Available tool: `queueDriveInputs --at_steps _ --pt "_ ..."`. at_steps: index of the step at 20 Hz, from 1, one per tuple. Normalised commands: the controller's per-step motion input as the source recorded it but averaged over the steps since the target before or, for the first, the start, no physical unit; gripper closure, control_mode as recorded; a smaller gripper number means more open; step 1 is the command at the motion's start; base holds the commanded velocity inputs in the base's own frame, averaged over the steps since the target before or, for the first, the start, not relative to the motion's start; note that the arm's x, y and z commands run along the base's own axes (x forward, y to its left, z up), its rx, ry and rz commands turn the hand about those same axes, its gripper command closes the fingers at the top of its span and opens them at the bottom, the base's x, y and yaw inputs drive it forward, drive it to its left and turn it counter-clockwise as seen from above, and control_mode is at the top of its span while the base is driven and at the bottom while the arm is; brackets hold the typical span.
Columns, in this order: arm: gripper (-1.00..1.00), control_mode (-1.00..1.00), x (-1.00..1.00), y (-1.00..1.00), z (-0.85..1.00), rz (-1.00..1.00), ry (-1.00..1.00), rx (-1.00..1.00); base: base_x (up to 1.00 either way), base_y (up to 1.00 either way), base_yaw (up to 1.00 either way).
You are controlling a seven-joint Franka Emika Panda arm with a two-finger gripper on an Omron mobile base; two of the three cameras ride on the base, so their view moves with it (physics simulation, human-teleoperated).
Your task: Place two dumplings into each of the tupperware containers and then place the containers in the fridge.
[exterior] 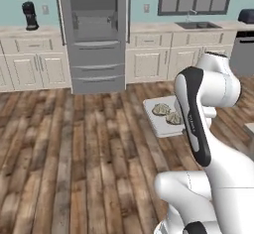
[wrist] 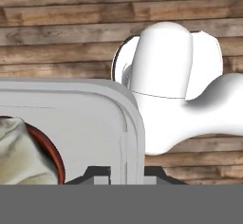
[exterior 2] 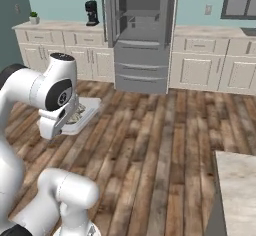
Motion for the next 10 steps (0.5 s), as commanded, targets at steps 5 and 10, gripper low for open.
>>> queueDriveInputs --at_steps 5,10 --pt "1.0 1.0 0.0 0.0 0.0 0.0 0.0 0.0 1.0 0.11 0.07" --pt "1.0 1.0 0.0 0.0 0.0 0.0 0.0 0.0 1.0 0.26 0.08"
